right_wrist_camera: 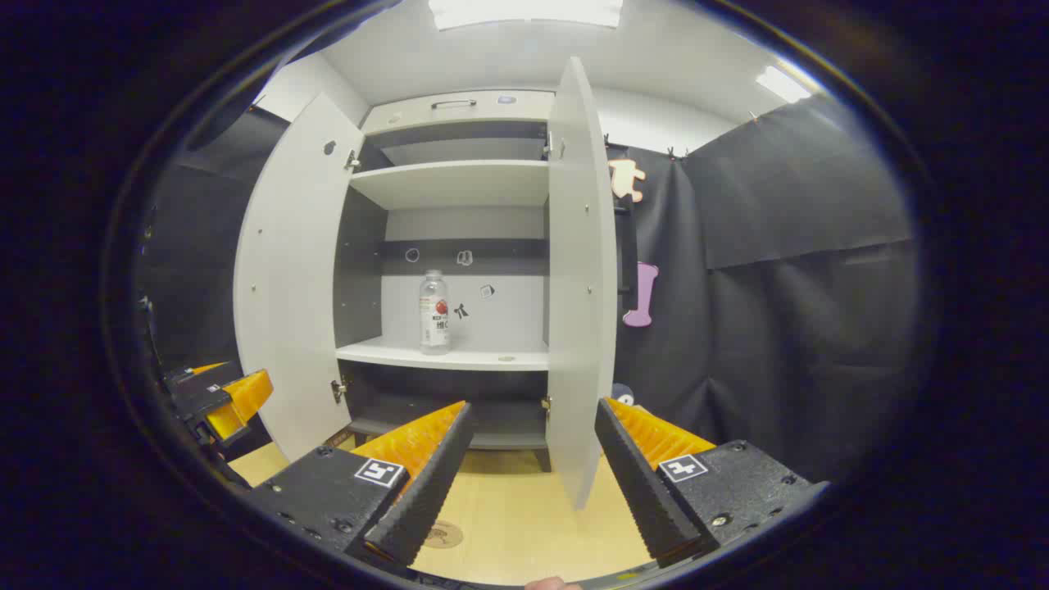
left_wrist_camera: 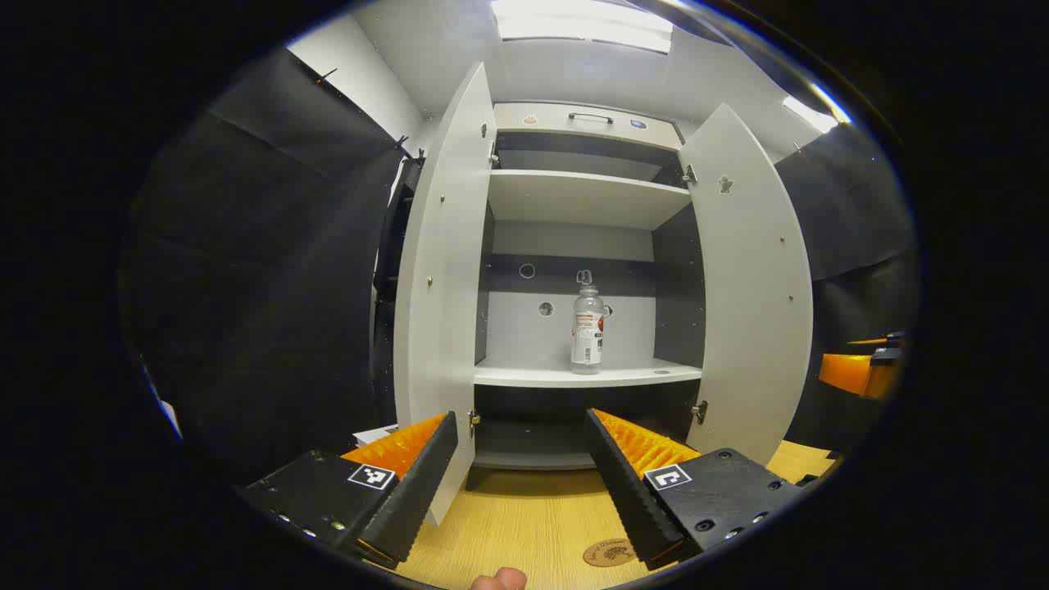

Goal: Grasp the bottle in the cabinet with the left hand and place it on the coaster, then close the right door with the right hand and the left door with the left hand.

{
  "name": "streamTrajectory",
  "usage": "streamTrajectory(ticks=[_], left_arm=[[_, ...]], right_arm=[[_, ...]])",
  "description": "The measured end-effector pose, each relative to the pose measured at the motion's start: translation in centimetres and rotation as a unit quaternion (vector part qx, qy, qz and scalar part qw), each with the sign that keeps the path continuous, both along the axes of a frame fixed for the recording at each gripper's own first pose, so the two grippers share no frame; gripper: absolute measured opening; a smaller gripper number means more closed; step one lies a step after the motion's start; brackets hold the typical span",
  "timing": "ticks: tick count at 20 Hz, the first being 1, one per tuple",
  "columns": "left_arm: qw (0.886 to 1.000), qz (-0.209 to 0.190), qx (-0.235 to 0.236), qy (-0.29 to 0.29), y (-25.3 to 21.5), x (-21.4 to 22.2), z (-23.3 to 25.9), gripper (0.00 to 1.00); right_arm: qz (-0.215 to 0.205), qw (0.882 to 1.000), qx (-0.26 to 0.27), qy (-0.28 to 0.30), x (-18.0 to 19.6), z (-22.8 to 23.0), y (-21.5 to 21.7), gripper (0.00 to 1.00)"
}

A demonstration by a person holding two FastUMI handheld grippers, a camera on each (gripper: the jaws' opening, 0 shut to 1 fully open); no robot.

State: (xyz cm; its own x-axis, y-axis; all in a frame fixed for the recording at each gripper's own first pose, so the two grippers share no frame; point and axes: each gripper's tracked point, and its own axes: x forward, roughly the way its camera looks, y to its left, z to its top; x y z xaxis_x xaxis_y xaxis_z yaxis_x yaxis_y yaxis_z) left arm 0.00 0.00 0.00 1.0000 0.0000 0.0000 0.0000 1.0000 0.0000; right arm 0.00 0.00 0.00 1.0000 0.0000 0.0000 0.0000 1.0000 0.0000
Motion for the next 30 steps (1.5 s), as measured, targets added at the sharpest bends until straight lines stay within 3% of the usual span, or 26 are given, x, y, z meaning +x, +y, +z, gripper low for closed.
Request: streamTrajectory(ticks=[1,5,6,7,8,13,14,15,17,19,22,26,30], left_arm=[[1.000,0.003,0.001,-0.002,0.0,0.0,0.2,0.90],[1.000,0.001,-0.007,-0.001,-0.5,0.0,0.2,0.99],[1.000,0.002,-0.006,0.001,-0.5,0.1,0.2,0.95],[1.000,0.004,-0.005,0.003,-0.5,0.0,0.1,0.94],[1.000,0.004,-0.006,0.003,-0.4,-0.1,0.1,0.95],[1.000,0.009,-0.003,0.005,0.0,-0.6,0.2,0.95],[1.000,0.008,-0.002,0.005,0.0,-0.7,0.2,0.94],[1.000,0.006,-0.002,0.006,-0.1,-0.7,0.1,0.94],[1.000,0.002,-0.002,0.003,-0.4,-0.6,0.6,0.95],[1.000,-0.012,-0.008,-0.003,-1.1,-0.4,1.1,0.95],[0.999,-0.040,-0.018,-0.004,-2.5,0.4,1.6,0.95],[0.997,-0.074,-0.001,-0.015,-4.1,3.5,3.2,0.95],[0.992,-0.119,-0.026,-0.018,-7.0,7.2,5.0,0.94]], right_arm=[[0.001,1.000,-0.001,0.000,0.1,-0.1,0.0,0.98],[0.015,1.000,-0.004,0.005,0.2,-0.7,0.4,0.98],[0.018,1.000,-0.005,0.007,0.2,-0.8,0.5,0.98],[0.022,1.000,-0.004,0.009,0.2,-1.0,0.6,0.93],[0.025,1.000,-0.003,0.011,0.1,-1.1,0.7,0.98],[0.031,0.999,-0.001,0.014,-0.2,-1.4,1.1,0.93],[0.032,0.999,-0.001,0.014,-0.2,-1.4,1.2,0.98],[0.033,0.999,0.000,0.015,-0.2,-1.5,1.3,0.93],[0.035,0.999,0.003,0.020,-0.2,-1.8,1.4,0.93],[0.035,0.999,0.004,0.021,-0.4,-1.8,1.5,0.98],[0.033,0.999,-0.002,0.017,-0.5,-1.5,1.4,0.93],[0.029,0.999,-0.002,0.017,-0.8,-1.7,1.0,0.93],[0.019,1.000,-0.002,0.018,-1.0,-1.6,0.4,0.98]])
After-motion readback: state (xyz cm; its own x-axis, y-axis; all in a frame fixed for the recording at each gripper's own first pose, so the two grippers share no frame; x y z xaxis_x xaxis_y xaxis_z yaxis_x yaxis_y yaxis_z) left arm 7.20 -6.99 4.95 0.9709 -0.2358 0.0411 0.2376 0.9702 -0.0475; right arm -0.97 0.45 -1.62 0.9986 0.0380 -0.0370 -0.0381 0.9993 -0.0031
